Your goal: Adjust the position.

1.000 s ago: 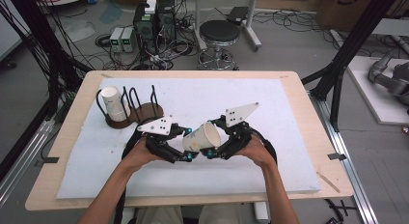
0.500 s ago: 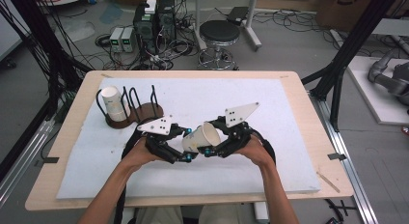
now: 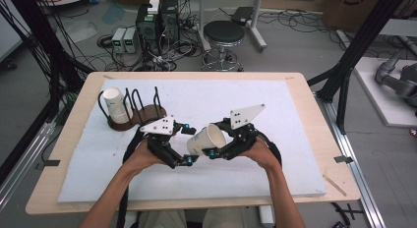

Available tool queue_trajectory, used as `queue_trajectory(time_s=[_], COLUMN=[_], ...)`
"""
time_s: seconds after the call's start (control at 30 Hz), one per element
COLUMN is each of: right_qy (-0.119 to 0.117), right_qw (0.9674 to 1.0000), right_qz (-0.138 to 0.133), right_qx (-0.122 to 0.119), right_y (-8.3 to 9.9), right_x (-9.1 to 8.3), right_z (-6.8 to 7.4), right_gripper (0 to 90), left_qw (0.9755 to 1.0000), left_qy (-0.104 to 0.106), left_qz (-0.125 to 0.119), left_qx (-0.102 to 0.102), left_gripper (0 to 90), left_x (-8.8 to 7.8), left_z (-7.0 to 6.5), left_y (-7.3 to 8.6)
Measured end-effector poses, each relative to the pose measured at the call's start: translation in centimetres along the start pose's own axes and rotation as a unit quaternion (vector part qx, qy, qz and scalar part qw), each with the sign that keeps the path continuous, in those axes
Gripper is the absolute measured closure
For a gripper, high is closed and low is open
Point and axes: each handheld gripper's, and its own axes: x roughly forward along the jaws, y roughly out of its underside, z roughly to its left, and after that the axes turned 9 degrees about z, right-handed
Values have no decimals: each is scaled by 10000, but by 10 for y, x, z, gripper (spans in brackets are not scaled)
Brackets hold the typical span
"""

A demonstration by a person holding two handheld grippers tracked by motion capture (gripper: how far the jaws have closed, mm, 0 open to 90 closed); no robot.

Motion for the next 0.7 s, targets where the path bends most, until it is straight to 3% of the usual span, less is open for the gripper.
queue_trajectory(time_s=[0.2, 0.4, 0.57, 0.7], right_qy=[136, 359, 595, 783], right_qw=[9997, 9983, 9956, 9919], right_qz=[55, 311, 532, 783], right_qx=[179, 340, 482, 617], right_y=[1, 1, -2, -6], right_x=[-4, -8, -9, -8], right_z=[-1, -5, -9, -15], right_gripper=[309, 310, 310, 310], left_qw=[9993, 9952, 9891, 9808], left_qy=[-356, -916, -1377, -1805], left_qz=[80, 167, 129, 17], left_qx=[-56, -296, -515, -735], left_gripper=[83, 83, 83, 83], left_x=[-7, -19, -29, -38], left_z=[-1, -3, -4, -6], left_y=[8, 25, 42, 55])
